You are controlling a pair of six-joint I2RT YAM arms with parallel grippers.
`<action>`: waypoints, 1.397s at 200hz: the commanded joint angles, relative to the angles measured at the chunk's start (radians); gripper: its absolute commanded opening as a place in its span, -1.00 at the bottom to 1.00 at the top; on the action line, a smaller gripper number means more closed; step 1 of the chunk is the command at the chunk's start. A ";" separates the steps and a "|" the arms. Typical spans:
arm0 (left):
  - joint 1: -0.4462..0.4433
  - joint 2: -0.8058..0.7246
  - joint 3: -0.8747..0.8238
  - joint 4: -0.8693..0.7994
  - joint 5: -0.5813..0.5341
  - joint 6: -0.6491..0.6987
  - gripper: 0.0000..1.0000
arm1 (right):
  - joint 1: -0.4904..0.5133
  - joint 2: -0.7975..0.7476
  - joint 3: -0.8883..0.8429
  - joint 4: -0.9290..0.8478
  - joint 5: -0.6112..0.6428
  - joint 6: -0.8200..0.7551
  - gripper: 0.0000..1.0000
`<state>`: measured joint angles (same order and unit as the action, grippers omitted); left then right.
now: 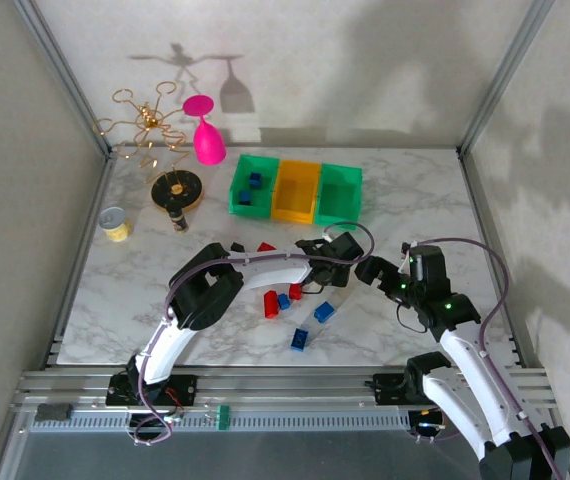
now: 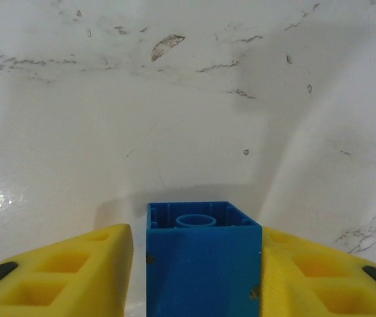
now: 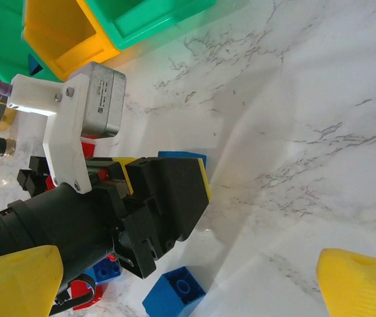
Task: Sort the legos into containers by color
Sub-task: Pick up the lego from the center of the table, then place the lego in the container.
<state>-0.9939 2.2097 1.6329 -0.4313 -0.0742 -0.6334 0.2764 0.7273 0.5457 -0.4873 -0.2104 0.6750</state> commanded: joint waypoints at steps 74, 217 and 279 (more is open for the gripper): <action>0.048 -0.210 -0.153 0.081 -0.002 -0.040 -0.32 | -0.002 0.069 0.070 0.061 -0.166 -0.155 0.97; 0.441 -0.353 -0.134 0.071 -0.175 0.082 -0.41 | 0.119 0.410 0.174 0.400 -0.220 -0.109 0.98; 0.526 -0.100 0.131 0.056 -0.208 0.143 -0.42 | 0.121 0.408 0.172 0.338 -0.165 -0.130 0.98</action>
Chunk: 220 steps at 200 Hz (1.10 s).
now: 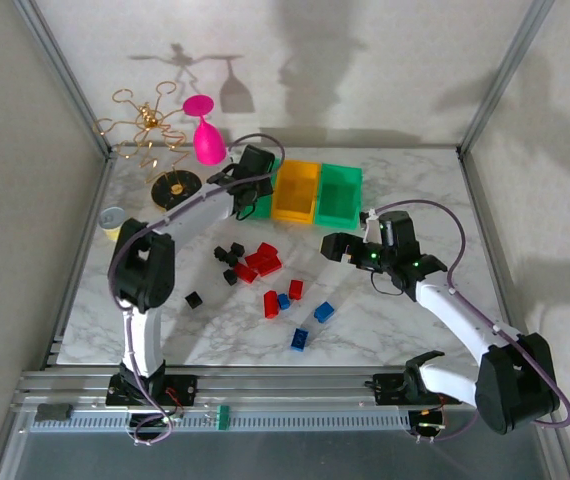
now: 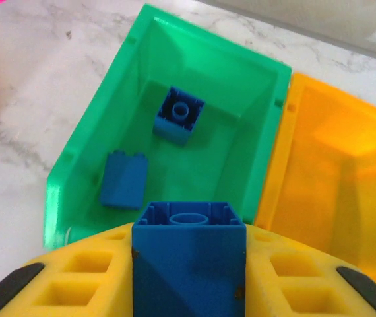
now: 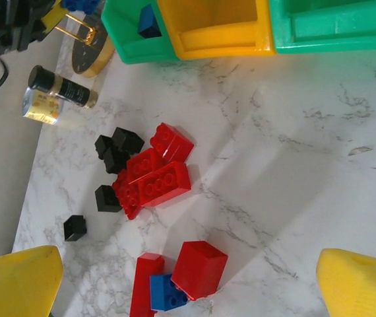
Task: Sort the legos into containers by color
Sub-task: Place the lego in the container.
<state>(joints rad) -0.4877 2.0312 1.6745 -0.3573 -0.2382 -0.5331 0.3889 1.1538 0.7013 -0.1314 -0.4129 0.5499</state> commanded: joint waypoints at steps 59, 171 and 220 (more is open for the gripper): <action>0.051 0.227 0.284 -0.105 0.010 0.053 -0.14 | 0.007 -0.040 0.000 -0.005 0.057 0.001 0.98; 0.004 -0.111 -0.041 -0.035 0.149 0.044 0.05 | 0.007 -0.020 0.017 -0.040 0.062 -0.014 0.97; -0.119 -0.286 -0.283 -0.034 0.152 0.018 0.10 | 0.009 -0.019 -0.020 -0.065 0.040 -0.035 0.98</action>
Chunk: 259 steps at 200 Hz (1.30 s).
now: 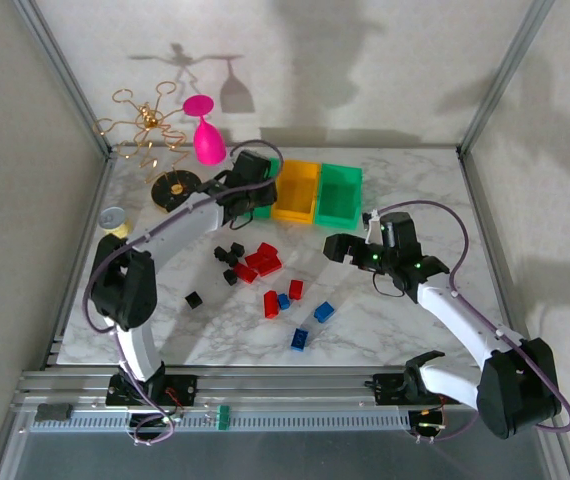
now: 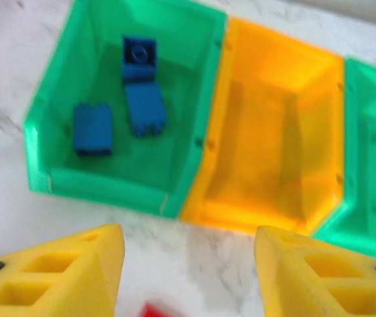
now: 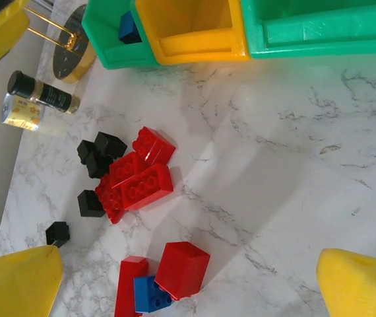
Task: Sort the legos into containers by color
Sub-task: Place the lego in the container, then pick up the lego from the middle-left of the table.
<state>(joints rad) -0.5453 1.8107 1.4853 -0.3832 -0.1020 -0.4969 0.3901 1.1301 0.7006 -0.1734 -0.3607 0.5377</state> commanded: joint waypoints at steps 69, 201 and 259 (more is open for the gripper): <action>-0.237 -0.210 -0.293 -0.045 -0.010 -0.129 0.13 | 0.009 -0.056 -0.118 -0.084 -0.007 -0.024 0.98; -0.488 -0.162 -0.410 -0.139 -0.055 -0.300 0.08 | 0.010 -0.199 -0.237 -0.148 -0.019 0.022 0.98; -0.526 -0.126 -0.452 -0.093 -0.031 -0.334 0.03 | 0.010 -0.182 -0.248 -0.121 -0.025 0.028 0.98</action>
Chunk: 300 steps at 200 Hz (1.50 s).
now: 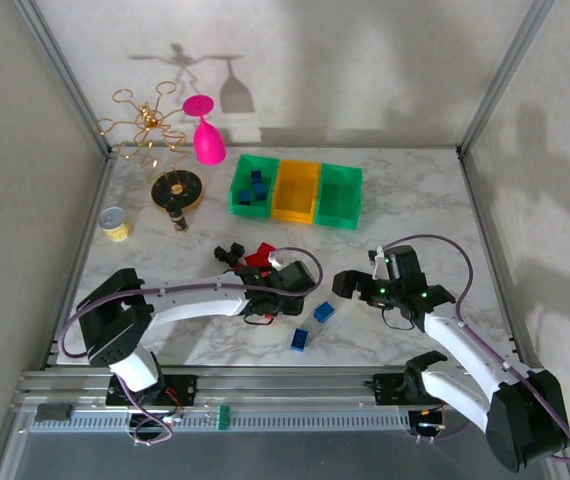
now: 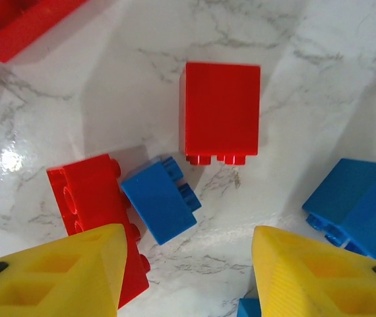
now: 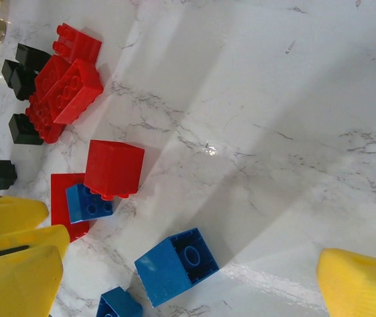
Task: Sort the legos into containers by color
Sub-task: Pick up the lego from the middle-left of the table.
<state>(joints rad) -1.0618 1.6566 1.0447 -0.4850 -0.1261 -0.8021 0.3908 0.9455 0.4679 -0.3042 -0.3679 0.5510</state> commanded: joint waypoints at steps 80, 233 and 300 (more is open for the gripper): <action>0.003 0.121 0.022 0.006 -0.030 0.001 0.08 | 0.009 -0.013 -0.016 -0.003 -0.005 0.009 0.98; 0.011 0.219 0.100 -0.016 -0.135 0.003 -0.35 | 0.009 -0.006 -0.005 0.000 0.010 0.002 0.98; 0.008 0.123 0.078 -0.019 -0.136 0.001 -0.61 | 0.010 0.015 0.008 0.025 0.000 -0.009 0.98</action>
<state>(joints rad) -1.0569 1.8568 1.1339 -0.4816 -0.2337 -0.8047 0.3908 0.9474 0.4622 -0.2996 -0.3668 0.5606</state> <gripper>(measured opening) 0.265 0.988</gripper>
